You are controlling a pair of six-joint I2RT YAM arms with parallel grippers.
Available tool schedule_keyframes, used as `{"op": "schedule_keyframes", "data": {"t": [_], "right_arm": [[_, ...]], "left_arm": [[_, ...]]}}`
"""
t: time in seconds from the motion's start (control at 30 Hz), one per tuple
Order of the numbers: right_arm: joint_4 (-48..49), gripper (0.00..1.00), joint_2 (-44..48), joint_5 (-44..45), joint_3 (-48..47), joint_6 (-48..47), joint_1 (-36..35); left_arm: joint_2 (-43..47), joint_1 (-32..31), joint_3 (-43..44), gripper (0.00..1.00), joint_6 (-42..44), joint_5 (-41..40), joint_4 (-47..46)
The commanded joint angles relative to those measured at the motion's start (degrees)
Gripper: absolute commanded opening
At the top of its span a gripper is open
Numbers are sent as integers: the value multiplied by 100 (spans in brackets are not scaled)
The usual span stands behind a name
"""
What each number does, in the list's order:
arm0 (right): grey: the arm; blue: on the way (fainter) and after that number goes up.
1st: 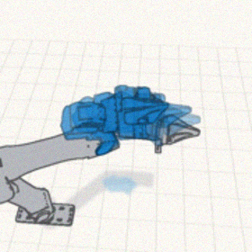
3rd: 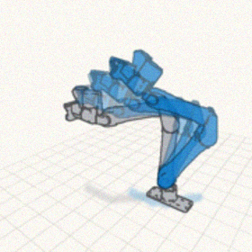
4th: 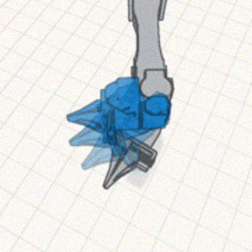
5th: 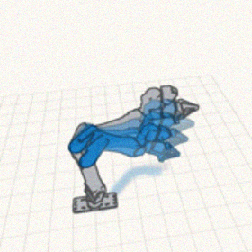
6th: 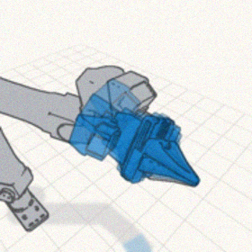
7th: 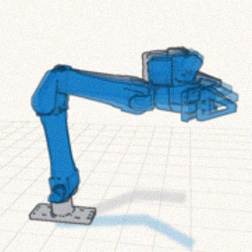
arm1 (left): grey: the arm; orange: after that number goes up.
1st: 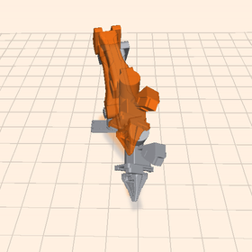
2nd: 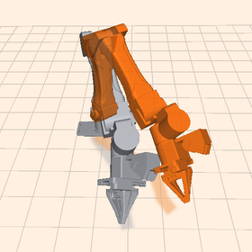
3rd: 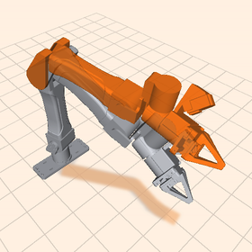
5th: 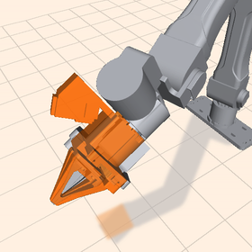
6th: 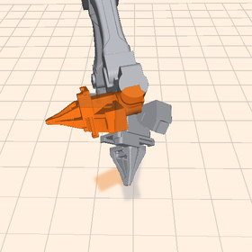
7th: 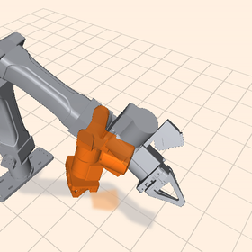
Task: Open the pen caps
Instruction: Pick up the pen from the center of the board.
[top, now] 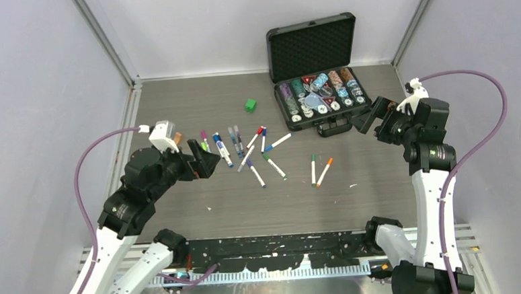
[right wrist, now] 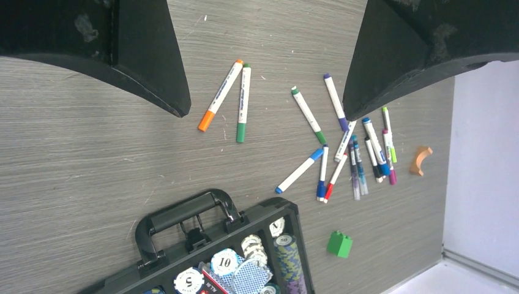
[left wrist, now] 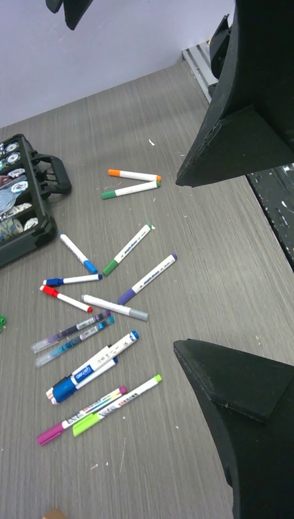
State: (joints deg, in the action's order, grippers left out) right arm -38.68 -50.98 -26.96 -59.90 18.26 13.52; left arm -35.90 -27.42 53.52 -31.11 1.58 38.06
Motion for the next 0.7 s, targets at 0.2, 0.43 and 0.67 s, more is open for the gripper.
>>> {"op": "schedule_keyframes", "data": {"t": [0.2,0.43,0.67], "right_arm": [[230,100,142,-84,-102,-103,30],[-7,100,149,-1057,-40,-1106,30],[-1023,100,262,-2061,50,-3124,28]], "left_arm": [[96,-25,142,100,-24,-35,66],[122,-23,27,100,-110,164,-67],[-1128,-1405,-20,96,-741,-12,-531]]}}
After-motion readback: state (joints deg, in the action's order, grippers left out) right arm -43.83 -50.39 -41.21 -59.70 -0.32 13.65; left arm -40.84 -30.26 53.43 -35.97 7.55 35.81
